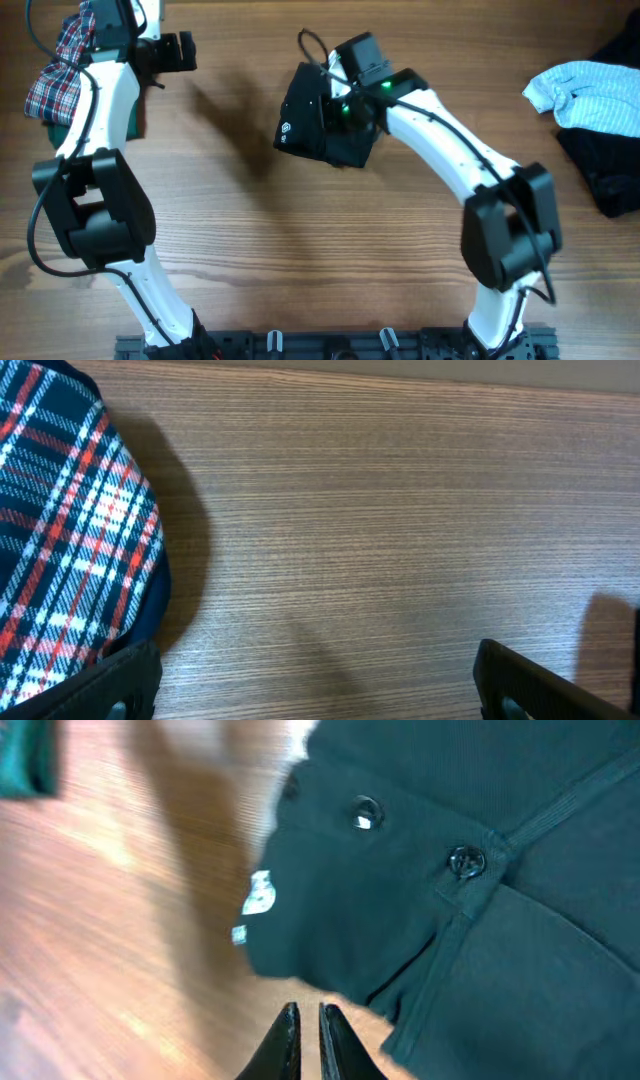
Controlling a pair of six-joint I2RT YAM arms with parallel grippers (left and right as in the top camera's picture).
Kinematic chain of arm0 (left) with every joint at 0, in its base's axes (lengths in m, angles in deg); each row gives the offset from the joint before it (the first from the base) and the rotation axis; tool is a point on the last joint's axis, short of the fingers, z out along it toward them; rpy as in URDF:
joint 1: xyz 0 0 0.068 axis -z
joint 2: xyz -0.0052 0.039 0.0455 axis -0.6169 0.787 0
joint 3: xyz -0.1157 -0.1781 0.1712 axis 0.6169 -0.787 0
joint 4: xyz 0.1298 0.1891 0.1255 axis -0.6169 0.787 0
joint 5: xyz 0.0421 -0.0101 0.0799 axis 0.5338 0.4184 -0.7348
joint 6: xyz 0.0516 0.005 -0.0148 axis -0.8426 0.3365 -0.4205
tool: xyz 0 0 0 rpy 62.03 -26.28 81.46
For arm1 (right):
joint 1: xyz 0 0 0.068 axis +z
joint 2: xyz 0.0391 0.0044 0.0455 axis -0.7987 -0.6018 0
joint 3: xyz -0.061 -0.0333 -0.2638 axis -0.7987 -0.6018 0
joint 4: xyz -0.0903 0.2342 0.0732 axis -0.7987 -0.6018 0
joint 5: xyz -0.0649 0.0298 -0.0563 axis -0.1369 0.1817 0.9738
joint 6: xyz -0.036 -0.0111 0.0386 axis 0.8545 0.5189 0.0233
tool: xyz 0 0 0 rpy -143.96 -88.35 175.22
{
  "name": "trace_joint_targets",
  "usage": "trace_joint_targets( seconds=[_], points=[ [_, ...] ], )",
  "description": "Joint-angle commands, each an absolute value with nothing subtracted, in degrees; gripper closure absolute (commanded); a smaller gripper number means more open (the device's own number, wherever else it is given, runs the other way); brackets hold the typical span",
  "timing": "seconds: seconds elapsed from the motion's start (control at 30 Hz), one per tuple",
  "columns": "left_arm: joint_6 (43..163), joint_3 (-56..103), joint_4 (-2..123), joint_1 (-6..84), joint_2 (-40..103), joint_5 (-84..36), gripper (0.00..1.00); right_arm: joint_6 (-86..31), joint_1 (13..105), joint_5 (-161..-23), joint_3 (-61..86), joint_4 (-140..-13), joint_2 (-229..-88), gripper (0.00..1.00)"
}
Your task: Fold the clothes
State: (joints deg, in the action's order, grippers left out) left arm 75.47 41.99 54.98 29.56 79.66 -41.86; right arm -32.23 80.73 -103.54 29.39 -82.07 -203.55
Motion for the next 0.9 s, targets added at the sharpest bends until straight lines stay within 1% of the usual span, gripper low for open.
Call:
trace_joint_targets(
  seconds=[0.0,0.17,0.3,0.53,0.7,0.87],
  points=[
    [74.7,42.1,55.2,29.8,77.4,-42.1,0.00,-32.5,80.4,-99.6,29.8,-81.0,-209.2,0.94],
    [74.7,42.1,55.3,29.8,77.4,-42.1,0.00,-31.6,80.4,-98.7,29.8,-80.2,-214.7,0.96],
    [74.7,42.1,55.9,29.8,77.4,-42.1,0.00,-31.6,80.0,-98.0,29.8,-82.1,-217.3,0.96],
    [74.7,42.1,56.3,29.8,77.4,-42.1,0.00,-31.2,78.7,-86.7,29.8,-86.9,-217.7,0.96],
    [74.7,42.1,56.3,29.8,77.4,-42.1,0.00,-24.9,74.3,-79.4,29.8,-87.1,-217.7,0.96],
    [74.7,42.1,56.5,29.8,77.4,-42.1,0.00,-14.0,70.1,-73.3,29.8,-81.8,-217.7,0.95]
  ],
)
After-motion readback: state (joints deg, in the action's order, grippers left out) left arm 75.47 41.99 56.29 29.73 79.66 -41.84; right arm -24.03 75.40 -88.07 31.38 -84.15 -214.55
